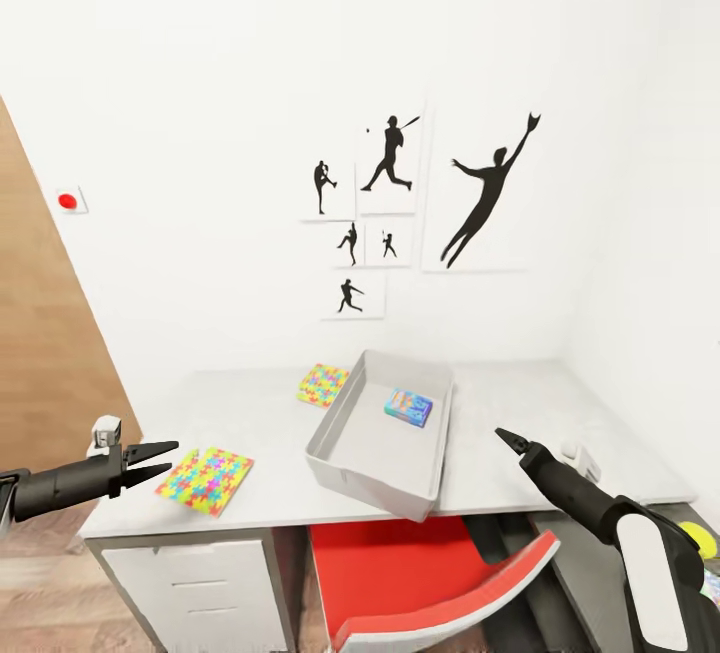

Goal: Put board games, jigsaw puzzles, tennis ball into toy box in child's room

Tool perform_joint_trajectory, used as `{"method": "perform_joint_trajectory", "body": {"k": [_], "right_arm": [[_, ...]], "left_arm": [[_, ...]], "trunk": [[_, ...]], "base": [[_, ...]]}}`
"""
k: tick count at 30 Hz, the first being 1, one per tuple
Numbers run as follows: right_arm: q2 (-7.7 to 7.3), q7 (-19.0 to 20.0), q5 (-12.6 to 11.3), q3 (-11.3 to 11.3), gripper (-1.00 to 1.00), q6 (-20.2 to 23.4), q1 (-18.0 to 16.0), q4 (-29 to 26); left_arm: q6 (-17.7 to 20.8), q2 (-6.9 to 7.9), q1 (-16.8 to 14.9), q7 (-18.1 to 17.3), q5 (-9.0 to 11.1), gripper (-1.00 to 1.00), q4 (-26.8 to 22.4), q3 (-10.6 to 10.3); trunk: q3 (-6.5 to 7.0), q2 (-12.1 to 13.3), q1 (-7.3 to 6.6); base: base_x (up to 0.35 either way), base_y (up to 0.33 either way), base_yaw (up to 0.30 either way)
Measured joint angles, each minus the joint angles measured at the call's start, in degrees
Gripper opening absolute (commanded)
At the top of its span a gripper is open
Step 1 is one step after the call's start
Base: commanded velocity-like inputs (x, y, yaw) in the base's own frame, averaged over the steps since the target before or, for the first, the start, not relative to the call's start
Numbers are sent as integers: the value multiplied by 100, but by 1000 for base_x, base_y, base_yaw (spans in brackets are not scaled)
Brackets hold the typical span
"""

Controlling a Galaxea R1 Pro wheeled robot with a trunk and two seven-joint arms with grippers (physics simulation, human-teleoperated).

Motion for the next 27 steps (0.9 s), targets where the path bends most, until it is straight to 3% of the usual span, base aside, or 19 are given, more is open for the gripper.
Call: {"method": "perform_joint_trajectory", "body": {"k": [5,18,27], "right_arm": [[-7,1,-8,-1,100,9,1,1],[-49,37,-19,7,100,10,2,5],[-59,43,-33,0,100,28,1,11]], "left_arm": [[0,-1,-1,0,2,100,0,-1],[0,-1,-3,1,2,100,-1,-1],[0,0,-1,0,2,100,-1,-1]], "trunk": [[1,1,0],[12,1,0],[12,1,-1]], "base": [[-215,102,-104],[-232,193,-257],[-162,117,-64]]}}
